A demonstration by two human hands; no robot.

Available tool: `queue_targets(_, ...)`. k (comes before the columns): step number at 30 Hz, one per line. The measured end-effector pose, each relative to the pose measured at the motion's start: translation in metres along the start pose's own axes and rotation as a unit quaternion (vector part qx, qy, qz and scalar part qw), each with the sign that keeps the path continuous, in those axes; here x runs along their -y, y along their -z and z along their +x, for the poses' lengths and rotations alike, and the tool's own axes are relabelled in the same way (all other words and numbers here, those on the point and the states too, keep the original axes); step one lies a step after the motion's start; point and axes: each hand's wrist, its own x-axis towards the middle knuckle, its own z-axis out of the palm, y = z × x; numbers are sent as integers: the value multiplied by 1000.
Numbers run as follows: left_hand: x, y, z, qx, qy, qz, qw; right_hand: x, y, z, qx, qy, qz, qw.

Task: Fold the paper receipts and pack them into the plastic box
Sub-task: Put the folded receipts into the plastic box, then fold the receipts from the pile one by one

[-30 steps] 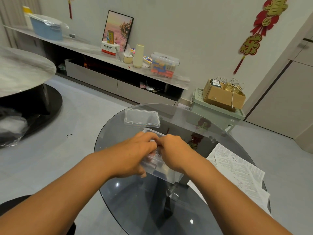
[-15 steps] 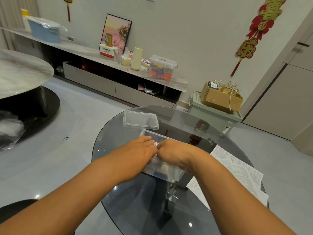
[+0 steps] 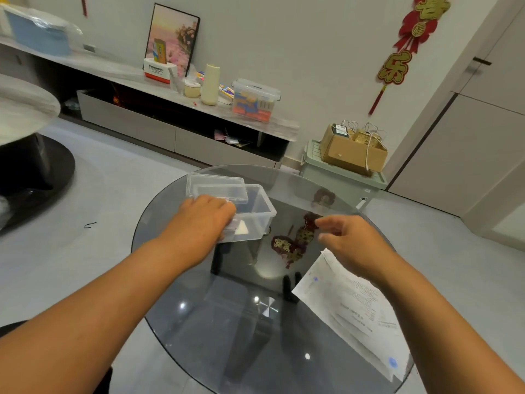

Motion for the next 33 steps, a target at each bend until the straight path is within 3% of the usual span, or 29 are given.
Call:
queue_targets(4,1,-8,3,-10,11,58,998,-59,16,-17,107,-105,-109,983)
queue_targets(8,-35,-2,3,-47,-48,18,998,-77,11,-42,231,-77,-182,953)
queue_targets(11,-74,-5,-3,-24,-149,-98,984,-76,-3,-46,196,-40,-212,957)
queue_targets(15,-99,-18,-5,56,-164,-176,969,-87,-19,-44,80,44,-290,953)
queue_targets(19,-105,-24,-4,111,-109,-217,964,-101,-17,-45,22,38,-204,978)
queue_targets(22,-105,-29,-3,145,-101,-246,953,-107,-17,-52,4,49,-69,996)
queue_targets(25,-106,-35,-1,155,-128,-248,948,-96,-21,-66,71,71,32,994)
queue_targets(28,-107,-40,0,147,-158,-242,946,-87,-26,-72,139,84,38,986)
queue_targets(33,-107,-44,-5,142,-160,-238,947,-96,-27,-63,161,71,102,979)
